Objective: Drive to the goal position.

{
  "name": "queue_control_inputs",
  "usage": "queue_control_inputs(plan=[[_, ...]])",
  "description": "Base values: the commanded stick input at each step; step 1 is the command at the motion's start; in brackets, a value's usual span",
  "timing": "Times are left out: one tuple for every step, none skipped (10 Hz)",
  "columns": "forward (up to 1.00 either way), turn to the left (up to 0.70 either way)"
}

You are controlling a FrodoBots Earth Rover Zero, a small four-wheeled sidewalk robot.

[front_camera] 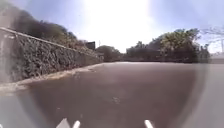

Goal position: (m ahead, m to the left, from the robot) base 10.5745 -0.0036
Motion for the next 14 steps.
queue_control_inputs(plan=[[0.70,0.00],[0.70,0.00],[0.70,0.00],[0.70,0.00],[0.70,0.00],[0.70,0.00],[0.70,0.00],[0.70,0.00],[0.70,0.00],[0.70,0.00],[0.70,0.00],[0.70,0.00],[0.70,0.00],[0.70,0.00]])
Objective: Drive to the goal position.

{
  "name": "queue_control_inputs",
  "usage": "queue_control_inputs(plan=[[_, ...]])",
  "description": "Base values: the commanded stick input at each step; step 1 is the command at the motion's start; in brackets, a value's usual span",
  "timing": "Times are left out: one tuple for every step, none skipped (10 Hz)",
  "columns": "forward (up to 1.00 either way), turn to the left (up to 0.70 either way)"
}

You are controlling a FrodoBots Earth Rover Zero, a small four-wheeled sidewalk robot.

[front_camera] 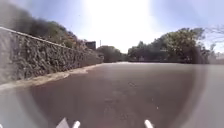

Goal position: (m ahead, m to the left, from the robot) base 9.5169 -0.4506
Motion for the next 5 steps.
queue_control_inputs(plan=[[0.70,0.00],[0.70,0.00],[0.70,0.00],[0.70,0.00],[0.70,0.00]])
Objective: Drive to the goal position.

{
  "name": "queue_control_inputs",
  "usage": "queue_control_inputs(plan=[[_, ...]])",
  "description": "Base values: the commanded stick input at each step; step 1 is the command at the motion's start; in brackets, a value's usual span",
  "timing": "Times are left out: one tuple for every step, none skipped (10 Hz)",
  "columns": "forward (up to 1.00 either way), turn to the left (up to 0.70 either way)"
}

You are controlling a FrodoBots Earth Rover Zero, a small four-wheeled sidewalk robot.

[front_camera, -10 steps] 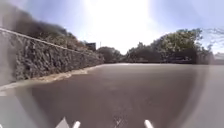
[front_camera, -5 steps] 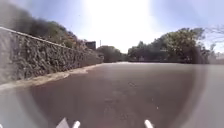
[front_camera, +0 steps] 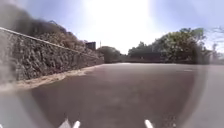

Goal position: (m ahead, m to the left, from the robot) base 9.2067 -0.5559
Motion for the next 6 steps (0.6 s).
queue_control_inputs(plan=[[0.70,0.00],[0.70,0.00],[0.70,0.00],[0.70,0.00],[0.70,0.00],[0.70,0.00]])
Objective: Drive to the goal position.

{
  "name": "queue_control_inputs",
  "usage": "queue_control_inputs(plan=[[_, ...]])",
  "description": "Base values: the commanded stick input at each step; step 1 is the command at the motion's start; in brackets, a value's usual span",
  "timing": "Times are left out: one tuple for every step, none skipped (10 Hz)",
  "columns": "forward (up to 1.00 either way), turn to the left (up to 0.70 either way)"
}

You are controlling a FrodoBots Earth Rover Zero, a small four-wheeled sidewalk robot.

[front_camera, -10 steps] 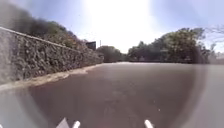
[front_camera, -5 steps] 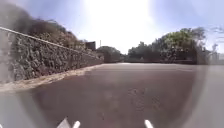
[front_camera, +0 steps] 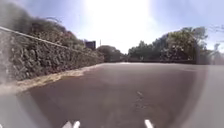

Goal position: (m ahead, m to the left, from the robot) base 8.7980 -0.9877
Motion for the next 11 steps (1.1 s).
queue_control_inputs(plan=[[0.70,0.00],[0.70,0.00],[0.70,0.00],[0.70,0.00],[0.70,0.00],[0.70,0.00],[0.70,0.00],[0.70,0.00],[0.70,0.00],[0.70,0.00],[0.70,0.00]])
